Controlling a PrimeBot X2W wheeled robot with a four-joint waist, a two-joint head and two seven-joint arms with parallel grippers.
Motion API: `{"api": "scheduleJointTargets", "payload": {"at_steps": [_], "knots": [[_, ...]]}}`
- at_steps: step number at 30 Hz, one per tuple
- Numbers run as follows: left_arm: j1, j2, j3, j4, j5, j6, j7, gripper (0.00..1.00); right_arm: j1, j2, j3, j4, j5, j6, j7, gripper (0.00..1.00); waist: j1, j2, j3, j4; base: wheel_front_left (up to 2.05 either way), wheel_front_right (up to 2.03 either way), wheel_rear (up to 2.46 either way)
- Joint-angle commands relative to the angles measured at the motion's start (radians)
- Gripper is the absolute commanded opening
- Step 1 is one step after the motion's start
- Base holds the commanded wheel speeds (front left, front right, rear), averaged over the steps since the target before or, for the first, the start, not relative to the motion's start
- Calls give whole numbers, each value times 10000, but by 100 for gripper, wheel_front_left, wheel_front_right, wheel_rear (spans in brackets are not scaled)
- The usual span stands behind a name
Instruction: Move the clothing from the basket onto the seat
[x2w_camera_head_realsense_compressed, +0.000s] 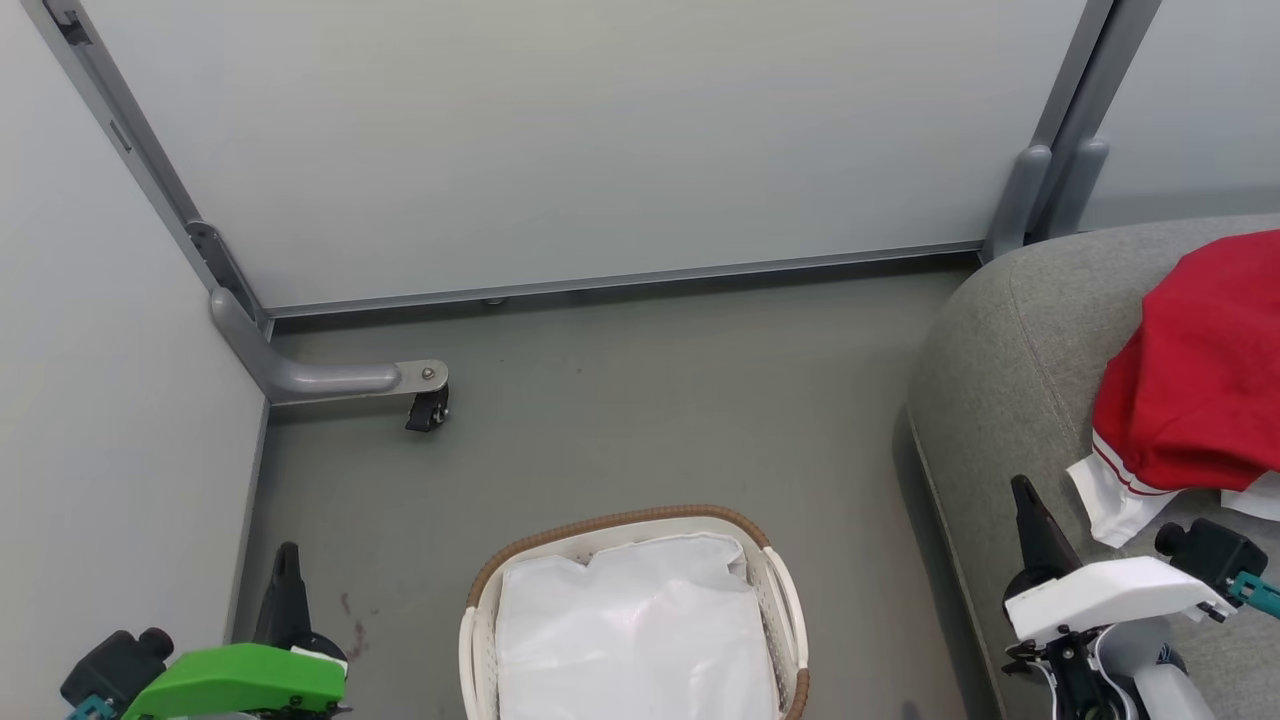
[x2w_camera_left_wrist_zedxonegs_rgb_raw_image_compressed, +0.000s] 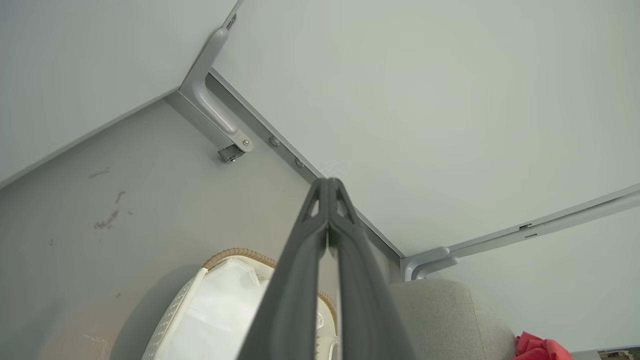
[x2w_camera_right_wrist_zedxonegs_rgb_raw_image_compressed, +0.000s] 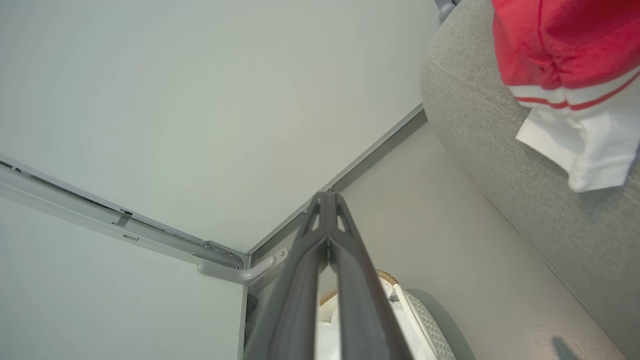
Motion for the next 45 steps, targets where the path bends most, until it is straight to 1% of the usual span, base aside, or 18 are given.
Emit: {"api": "scheduleJointTargets", "payload": {"at_steps": [1, 19, 45], "knots": [[-308, 60, 60, -182, -413, -14, 113, 0, -24, -63, -67, -197, 452, -5, 107, 0, 0, 0, -2, 3, 0, 0, 0], [-490, 75, 237, -362, -2260, -20, 656, 0, 24, -81, -272, -476, 2562, -6, 645, 0, 0, 0, -18, 30, 0, 0, 0], [-707, 91, 426, -575, -4436, -28, 1300, 0, 95, -99, -508, -803, 5046, -8, 1281, 0, 0, 0, -42, 69, 0, 0, 0]]}}
